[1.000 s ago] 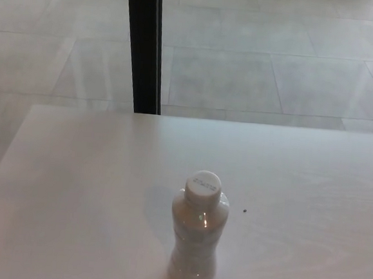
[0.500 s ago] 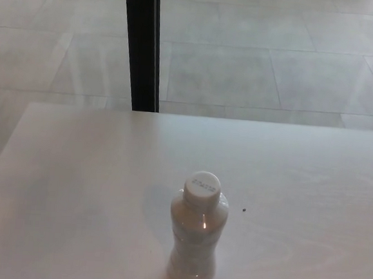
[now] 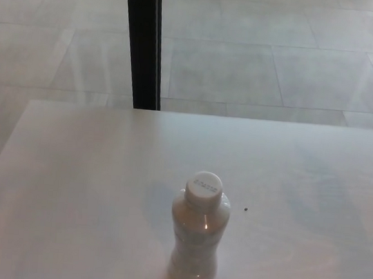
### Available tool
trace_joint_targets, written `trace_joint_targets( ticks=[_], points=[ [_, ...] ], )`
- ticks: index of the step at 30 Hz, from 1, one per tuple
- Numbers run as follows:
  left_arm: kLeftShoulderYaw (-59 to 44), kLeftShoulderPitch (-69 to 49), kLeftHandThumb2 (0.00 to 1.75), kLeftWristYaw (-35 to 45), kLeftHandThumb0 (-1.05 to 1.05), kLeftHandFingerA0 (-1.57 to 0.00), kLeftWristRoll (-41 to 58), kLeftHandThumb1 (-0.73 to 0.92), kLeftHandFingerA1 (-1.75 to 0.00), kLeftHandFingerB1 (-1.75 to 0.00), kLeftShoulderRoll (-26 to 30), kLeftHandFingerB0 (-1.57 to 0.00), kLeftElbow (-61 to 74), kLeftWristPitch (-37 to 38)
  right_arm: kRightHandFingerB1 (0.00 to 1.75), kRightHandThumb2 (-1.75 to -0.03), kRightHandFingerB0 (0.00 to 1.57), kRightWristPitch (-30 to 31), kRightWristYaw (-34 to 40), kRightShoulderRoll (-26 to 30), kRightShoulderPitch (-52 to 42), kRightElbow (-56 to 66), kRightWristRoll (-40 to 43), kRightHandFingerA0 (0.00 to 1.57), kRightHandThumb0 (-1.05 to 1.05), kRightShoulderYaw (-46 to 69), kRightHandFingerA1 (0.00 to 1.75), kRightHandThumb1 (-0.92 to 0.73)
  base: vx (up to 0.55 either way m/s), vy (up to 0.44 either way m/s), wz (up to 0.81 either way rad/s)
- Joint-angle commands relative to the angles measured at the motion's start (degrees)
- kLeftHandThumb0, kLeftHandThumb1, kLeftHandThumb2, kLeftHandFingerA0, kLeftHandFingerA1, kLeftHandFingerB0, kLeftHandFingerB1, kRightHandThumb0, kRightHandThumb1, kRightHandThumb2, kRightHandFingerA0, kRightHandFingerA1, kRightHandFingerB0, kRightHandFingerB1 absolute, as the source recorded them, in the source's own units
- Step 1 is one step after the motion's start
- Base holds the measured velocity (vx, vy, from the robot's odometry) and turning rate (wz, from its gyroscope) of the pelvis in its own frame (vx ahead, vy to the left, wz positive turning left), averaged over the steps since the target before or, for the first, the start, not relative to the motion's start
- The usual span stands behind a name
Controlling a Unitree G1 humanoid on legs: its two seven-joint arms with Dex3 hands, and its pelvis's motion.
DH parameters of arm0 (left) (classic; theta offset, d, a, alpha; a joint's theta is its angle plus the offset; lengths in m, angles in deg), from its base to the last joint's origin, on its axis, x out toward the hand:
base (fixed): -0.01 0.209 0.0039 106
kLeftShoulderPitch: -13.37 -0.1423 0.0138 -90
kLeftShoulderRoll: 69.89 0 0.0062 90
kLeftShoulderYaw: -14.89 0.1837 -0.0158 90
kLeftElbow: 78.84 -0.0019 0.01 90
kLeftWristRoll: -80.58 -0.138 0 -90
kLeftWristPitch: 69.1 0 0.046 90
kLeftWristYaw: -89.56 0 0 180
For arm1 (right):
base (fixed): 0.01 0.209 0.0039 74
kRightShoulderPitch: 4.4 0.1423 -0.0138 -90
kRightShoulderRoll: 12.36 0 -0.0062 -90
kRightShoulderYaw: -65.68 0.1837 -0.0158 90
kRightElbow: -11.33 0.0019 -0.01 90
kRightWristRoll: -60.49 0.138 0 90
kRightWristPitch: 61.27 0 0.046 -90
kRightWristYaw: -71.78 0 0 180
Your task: The robot uses its left hand to to lift the bottle kept on the middle of the desk and tilts it towards its right hand. It then uses its right hand to rotate its cap to open it and places the bottle and cap back on the desk
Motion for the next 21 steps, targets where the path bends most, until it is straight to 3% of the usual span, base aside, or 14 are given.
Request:
trace_joint_targets(
  ticks=[1, 6, 7, 13, 17, 18, 20, 21],
  points=[
    [2.8, -0.3, 0.64, -4.1, -1.0, 0.0, 2.5, 0.79, 0.0, 0.0, -1.9, 0.0, 5.8, -12.1, 0.17, -1.17, 0.09, 4.7, 2.3, -1.9, 1.3, 1.5, -3.1, 0.06, -0.93, -3.6, 0.23, -0.76, 0.0, 0.0, 0.0],
    [7.6, 1.0, 0.66, -3.7, -0.99, 0.0, -0.1, 0.84, 0.0, 0.0, -3.0, 0.0, 4.6, -13.9, 0.24, -1.13, 0.11, 6.0, 2.2, -4.1, 2.9, 0.0, -1.1, 0.0, -0.85, -4.4, 0.25, -0.71, 0.0, 0.0, 0.0],
    [8.7, 1.0, 1.16, -3.8, -1.05, 0.0, -0.7, 0.69, -0.21, -0.08, -3.5, 0.0, 4.7, -14.0, 0.24, -1.12, 0.1, 5.6, 1.8, -4.7, 3.0, -0.4, -0.7, 0.0, -0.84, -4.5, 0.27, -0.7, 0.0, 0.0, 0.0],
    [15.7, 0.1, 1.18, -3.9, -1.05, 0.0, -4.7, 0.74, -0.22, -0.12, -4.4, 0.0, 5.5, -14.3, 0.21, -1.14, 0.09, 7.0, 1.9, -5.5, 4.0, -0.3, -2.2, 0.0, -0.85, -6.1, 0.27, -0.71, 0.0, 0.0, 0.0],
    [20.7, -0.2, 1.14, -3.7, -1.05, 0.0, -7.5, 0.69, -0.22, -0.08, -3.8, 0.0, 4.5, -16.3, 0.19, -1.14, 0.12, 7.3, 2.1, -5.8, 4.7, -0.9, -2.3, 0.0, -0.89, -5.7, 0.26, -0.73, 0.0, 0.0, 0.0],
    [22.8, -0.1, 1.14, -3.9, -1.05, 0.0, -9.2, 0.68, -0.24, -0.11, -4.0, 0.0, 3.7, -15.5, 0.22, -0.86, 0.08, 7.2, 1.9, -5.9, 4.9, -1.2, -2.0, 0.05, -0.91, -5.3, 0.29, -0.74, 0.0, 0.0, 0.0],
    [23.6, 0.3, 1.14, -4.2, -1.05, 0.0, -9.8, 0.68, -0.24, -0.11, -4.0, 0.0, 3.2, -15.1, 0.22, -0.86, 0.08, 7.2, 1.8, -5.9, 5.5, -1.6, -2.0, 0.05, -0.91, -5.2, 0.29, -0.74, 0.0, 0.0, 0.0],
    [26.2, 0.3, 0.65, -4.8, -0.98, 0.0, -11.2, 0.83, 0.0, 0.0, -4.6, 0.0, 3.3, -16.1, 0.24, -0.67, 0.07, 7.2, 2.0, -6.2, 5.6, -1.8, -1.9, 0.05, -0.85, -4.9, 0.3, -0.91, 0.0, 0.0, 0.0]
  ],
)
